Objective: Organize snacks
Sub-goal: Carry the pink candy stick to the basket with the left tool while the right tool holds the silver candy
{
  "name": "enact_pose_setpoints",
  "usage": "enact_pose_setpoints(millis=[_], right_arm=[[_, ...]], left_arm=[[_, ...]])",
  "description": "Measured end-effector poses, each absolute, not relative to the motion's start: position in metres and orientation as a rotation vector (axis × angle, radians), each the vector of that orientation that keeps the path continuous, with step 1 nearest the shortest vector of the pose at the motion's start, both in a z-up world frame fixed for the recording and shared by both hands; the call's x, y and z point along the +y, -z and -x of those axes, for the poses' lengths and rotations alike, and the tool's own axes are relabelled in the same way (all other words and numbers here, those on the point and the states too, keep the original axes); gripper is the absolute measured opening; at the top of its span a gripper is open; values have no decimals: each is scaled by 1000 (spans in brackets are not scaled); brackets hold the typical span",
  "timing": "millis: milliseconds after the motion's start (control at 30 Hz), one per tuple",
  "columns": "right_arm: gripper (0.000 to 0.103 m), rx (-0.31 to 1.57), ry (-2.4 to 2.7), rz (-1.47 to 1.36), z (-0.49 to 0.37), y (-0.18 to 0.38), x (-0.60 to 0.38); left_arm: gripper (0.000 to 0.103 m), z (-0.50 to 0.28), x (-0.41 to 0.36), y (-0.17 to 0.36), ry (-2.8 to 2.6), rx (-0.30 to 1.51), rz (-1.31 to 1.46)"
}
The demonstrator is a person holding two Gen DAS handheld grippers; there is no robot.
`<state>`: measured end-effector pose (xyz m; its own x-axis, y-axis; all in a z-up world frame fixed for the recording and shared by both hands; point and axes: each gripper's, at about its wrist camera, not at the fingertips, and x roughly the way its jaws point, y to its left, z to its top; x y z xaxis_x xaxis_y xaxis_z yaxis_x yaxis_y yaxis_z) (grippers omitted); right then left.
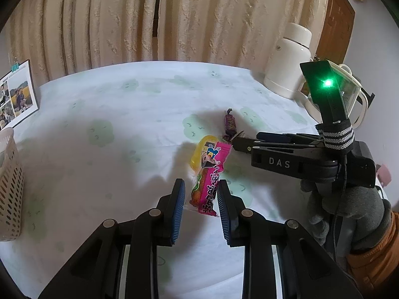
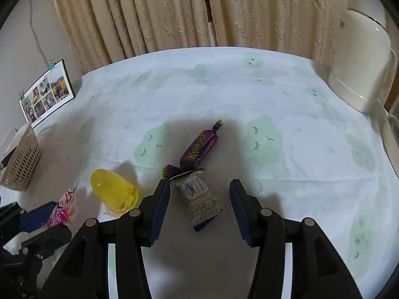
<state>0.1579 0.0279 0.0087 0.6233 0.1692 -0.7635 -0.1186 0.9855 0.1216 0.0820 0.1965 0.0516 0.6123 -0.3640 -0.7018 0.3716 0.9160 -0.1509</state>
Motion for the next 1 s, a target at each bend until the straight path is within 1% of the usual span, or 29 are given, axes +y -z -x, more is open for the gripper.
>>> enact_pose_setpoints(millis=[67, 100, 133, 567, 1000], right_arm=[[27, 882, -164, -40, -157, -9, 30], [21, 881, -162, -32, -156, -9, 30], [20, 881, -168, -31, -156, -9, 31], [20, 815, -176, -263, -136, -19, 1], [20, 782, -197, -281, -128, -23, 3]], left_arm=[[28, -83, 196, -51, 419, 808, -7], [28, -83, 196, -51, 416, 809, -5], [28, -83, 196, -51, 414, 809, -3], [28, -87, 206, -54, 380, 793, 36], [28, -90, 250, -78, 240, 696, 108]])
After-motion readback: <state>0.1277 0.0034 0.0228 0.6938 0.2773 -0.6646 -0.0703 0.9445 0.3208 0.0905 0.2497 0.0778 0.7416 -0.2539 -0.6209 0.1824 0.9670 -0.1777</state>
